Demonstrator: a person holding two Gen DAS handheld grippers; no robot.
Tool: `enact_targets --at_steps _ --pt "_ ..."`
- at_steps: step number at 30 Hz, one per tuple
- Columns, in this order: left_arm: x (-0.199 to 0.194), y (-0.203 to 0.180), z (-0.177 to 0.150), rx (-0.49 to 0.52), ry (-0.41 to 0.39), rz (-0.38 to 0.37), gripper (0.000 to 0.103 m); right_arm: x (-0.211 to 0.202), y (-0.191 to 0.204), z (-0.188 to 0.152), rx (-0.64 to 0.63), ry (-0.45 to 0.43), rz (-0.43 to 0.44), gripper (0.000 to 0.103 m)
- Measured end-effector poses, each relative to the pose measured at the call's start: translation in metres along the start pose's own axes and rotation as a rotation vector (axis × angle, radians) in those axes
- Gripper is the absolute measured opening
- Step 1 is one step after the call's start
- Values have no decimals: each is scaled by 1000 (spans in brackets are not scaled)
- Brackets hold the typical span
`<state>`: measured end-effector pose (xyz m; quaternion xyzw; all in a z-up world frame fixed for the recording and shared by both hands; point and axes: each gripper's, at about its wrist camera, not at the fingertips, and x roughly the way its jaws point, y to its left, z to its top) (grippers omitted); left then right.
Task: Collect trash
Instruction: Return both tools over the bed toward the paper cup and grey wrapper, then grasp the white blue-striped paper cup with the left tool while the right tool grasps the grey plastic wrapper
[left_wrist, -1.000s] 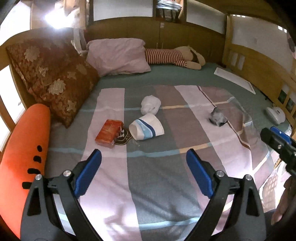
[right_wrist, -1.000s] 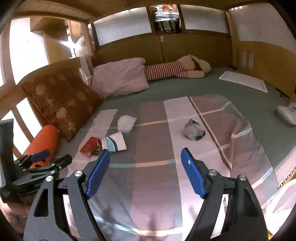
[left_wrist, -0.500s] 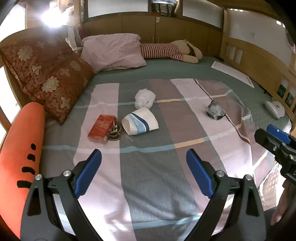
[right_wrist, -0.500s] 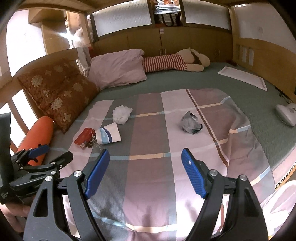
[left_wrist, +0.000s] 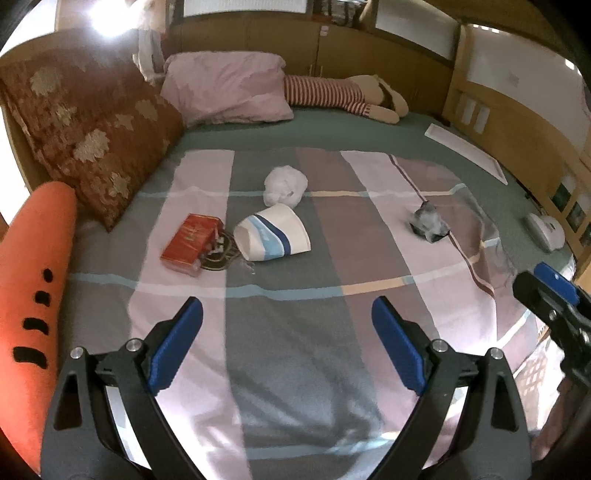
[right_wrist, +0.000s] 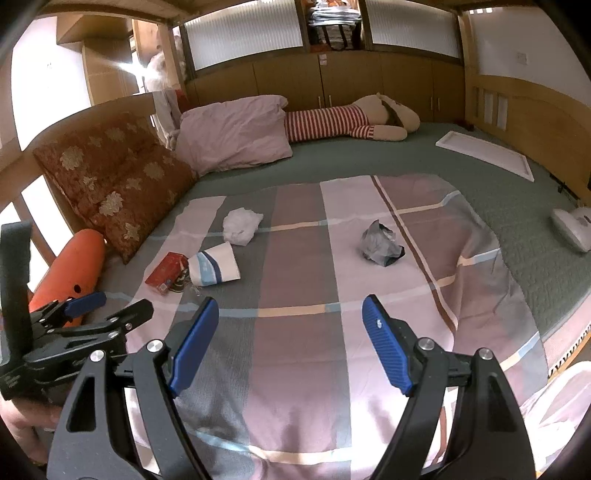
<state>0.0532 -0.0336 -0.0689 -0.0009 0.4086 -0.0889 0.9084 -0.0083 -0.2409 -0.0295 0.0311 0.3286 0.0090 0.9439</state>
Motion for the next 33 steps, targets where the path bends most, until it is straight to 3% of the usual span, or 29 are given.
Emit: enact_targets --at_steps 6,10,15,26,27,28,30,31,32,33 --pt "57 -11 24 -24 25 53 92 40 -23 21 29 37 -47 79" --pt "103 0 37 -104 78 78 92 100 -53 38 62 126 -104 79" --pt "151 9 44 -158 124 130 92 158 -80 52 92 153 -163 79" --pt "211 15 65 -201 156 211 92 265 -112 58 105 239 -267 79" --pt "214 15 67 -199 152 214 92 270 -113 57 112 248 -261 77" --pt "215 15 70 -203 148 208 92 275 -114 54 120 257 -241 68" --pt "219 14 73 -203 151 202 91 279 -111 50 109 273 -226 58" --pt "220 14 73 -204 152 193 85 278 -108 49 93 268 -227 52" --pt "222 15 72 -204 160 159 69 277 -105 49 80 274 -223 49" --pt "223 15 72 -201 165 139 68 275 -103 50 75 273 -227 46"
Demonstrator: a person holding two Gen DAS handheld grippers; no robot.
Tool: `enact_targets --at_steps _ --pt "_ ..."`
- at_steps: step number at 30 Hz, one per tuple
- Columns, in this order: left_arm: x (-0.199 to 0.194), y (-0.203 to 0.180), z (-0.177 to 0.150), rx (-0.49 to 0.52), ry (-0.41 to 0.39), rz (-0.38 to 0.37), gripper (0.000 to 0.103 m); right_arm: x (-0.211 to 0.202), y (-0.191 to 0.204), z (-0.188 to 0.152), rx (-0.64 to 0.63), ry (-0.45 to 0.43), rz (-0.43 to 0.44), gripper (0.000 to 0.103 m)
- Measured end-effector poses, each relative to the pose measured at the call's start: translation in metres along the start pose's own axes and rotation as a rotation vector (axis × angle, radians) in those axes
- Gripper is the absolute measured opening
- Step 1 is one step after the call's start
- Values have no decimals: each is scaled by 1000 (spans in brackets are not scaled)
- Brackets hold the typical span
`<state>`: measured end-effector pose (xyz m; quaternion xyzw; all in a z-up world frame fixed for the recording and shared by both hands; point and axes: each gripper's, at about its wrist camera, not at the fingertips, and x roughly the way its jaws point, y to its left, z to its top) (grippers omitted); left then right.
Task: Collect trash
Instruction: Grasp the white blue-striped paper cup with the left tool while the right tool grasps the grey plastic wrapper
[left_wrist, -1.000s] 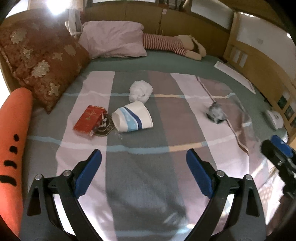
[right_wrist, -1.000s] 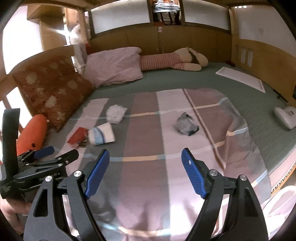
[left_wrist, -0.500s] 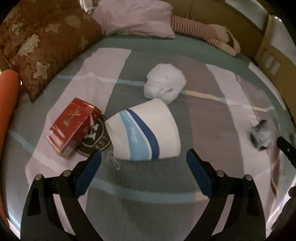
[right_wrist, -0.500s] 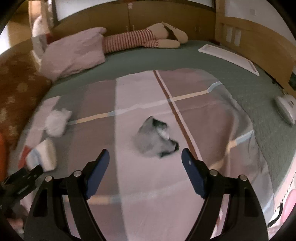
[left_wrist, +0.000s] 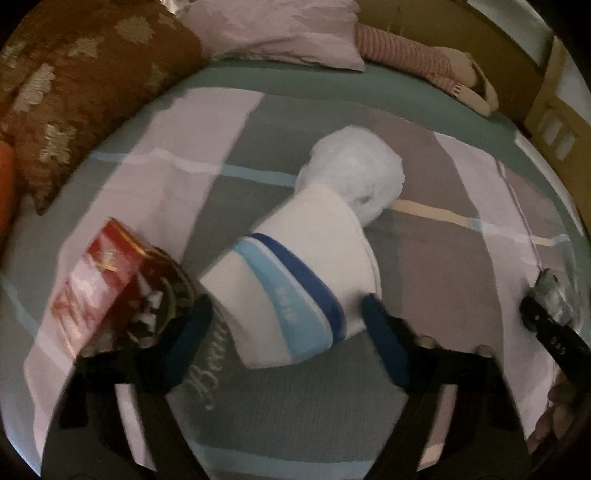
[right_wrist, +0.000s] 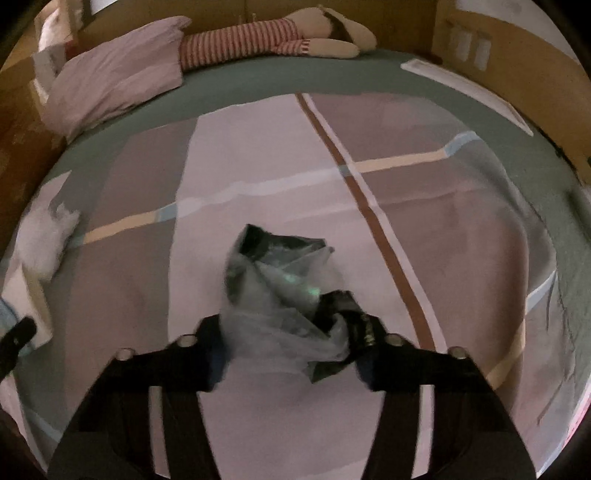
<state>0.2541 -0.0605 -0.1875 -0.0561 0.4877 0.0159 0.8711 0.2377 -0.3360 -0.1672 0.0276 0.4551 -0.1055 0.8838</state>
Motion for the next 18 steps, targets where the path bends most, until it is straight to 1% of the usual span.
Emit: enact_targets --at_steps 1,2,3,4,6,9,11,12,13,16,18 --pt "-2 -1 -1 7 -8 -1 60 -5 1 -1 0 -7 -5 44" --pt "-6 -1 -1 19 -19 0 47 -11 2 -2 -4 -15 -2 44" --pt "-11 -1 -2 35 -25 -2 39 -17 3 -3 -13 -24 6 43" --pt "-18 0 -2 50 -27 -12 19 -28 6 -7 -30 -38 17 43" --pt "-30 3 -6 71 -25 -41 18 -40 10 -11 -42 -47 33 43" --pt "-49 9 -17 118 -34 -51 17 -63 15 -20 -34 -52 72 43" --pt "-59 18 -22 113 -32 -66 18 -82 15 -24 -21 -71 89 43" --pt "-62 22 -23 112 -34 -76 16 -89 15 -24 -13 -83 96 43" --pt "-65 26 -25 113 -36 -92 10 -98 14 -24 -8 -96 104 43" --pt "-79 30 -34 159 -45 -136 9 -120 12 -25 -1 -124 116 43" --pt "-98 31 -42 183 -53 -165 9 -136 12 -30 15 -133 153 43"
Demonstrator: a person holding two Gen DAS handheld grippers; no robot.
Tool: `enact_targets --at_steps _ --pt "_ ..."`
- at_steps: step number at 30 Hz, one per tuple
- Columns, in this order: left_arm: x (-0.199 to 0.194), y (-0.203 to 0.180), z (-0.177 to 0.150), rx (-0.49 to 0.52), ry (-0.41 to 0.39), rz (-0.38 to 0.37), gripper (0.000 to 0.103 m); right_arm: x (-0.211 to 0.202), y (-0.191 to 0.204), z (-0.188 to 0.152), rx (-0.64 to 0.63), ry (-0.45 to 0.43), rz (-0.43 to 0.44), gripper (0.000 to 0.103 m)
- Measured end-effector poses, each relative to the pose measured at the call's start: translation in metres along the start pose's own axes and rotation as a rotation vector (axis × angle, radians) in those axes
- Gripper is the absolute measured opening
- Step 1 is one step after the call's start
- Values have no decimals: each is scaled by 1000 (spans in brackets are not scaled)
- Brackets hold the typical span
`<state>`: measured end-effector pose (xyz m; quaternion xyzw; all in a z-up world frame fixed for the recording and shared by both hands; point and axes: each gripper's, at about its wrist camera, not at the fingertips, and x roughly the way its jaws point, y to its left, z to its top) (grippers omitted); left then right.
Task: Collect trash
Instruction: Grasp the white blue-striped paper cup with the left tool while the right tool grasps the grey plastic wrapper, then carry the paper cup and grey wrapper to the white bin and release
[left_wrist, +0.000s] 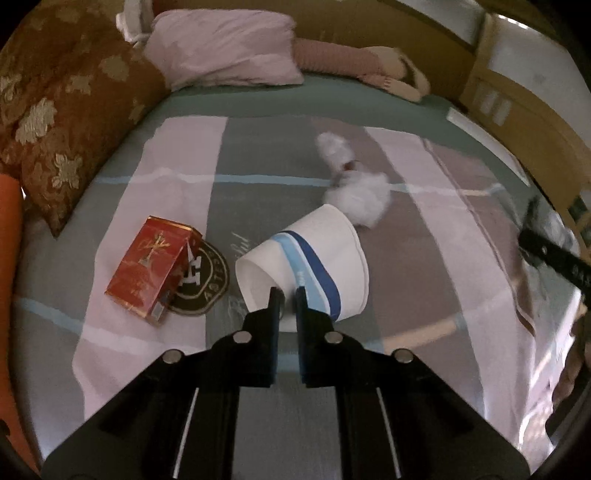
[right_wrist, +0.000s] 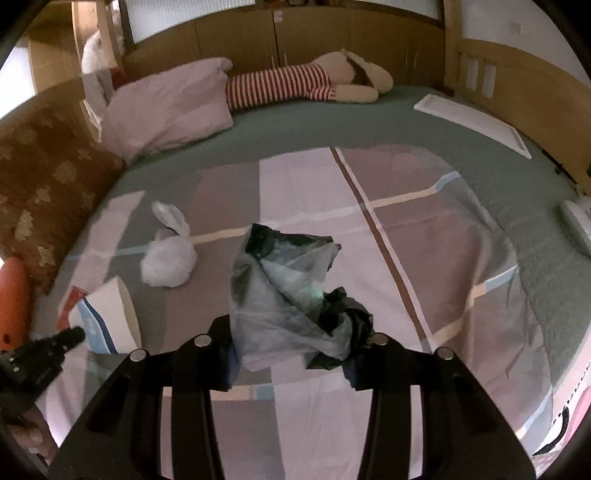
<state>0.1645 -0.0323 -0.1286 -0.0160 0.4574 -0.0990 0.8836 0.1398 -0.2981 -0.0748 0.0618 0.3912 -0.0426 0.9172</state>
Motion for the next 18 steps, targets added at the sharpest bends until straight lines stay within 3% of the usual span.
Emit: enact_targets --at_steps 8,13,18 --pt "-104 -20 -17 47 -135 -121 9 -75 31 -19 -57 -98 107 43" --pt "-151 -23 -49 66 -208 -98 9 -124 48 -58 -122 -133 170 43" --pt "-157 -19 -70 59 -208 -56 9 -142 60 -83 -153 -151 171 43"
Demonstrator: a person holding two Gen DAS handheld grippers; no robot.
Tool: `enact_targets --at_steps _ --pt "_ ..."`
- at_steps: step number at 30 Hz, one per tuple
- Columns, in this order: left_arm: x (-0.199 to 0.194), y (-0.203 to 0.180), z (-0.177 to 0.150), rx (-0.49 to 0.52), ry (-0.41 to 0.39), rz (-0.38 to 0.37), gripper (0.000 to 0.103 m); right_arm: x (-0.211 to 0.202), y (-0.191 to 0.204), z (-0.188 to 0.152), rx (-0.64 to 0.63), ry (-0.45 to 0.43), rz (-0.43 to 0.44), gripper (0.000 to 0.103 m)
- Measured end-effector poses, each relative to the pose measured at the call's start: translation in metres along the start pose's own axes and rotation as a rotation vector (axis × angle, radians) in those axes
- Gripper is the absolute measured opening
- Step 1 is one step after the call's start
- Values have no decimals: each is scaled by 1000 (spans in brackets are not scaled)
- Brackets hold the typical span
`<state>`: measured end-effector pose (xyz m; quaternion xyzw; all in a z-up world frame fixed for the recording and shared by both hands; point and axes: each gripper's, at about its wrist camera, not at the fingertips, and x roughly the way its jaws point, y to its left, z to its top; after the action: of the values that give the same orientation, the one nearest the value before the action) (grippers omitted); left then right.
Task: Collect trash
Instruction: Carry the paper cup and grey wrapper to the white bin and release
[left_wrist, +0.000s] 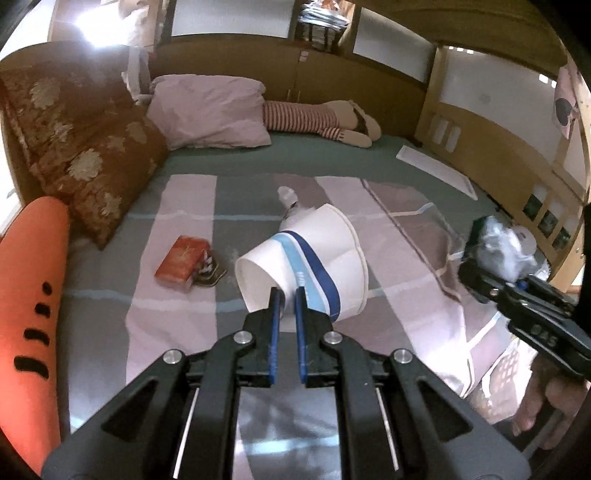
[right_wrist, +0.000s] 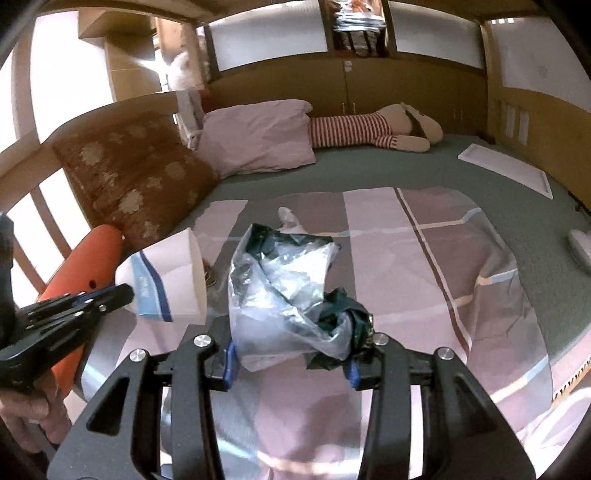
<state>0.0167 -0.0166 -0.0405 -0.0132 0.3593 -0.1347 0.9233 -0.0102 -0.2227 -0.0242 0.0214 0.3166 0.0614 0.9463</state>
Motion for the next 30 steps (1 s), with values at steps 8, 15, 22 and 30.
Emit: enact_targets --at_steps 8,15,22,30 --pt "7 -3 -4 24 8 30 9 17 11 -3 -35 40 0 43" --pt "8 -4 -3 23 9 30 9 18 8 -5 -36 51 -3 43" --pt "10 -2 -3 21 13 33 9 19 6 -6 -38 58 -1 43" --pt "13 -3 -4 25 19 28 9 16 5 -5 -32 46 -2 43"
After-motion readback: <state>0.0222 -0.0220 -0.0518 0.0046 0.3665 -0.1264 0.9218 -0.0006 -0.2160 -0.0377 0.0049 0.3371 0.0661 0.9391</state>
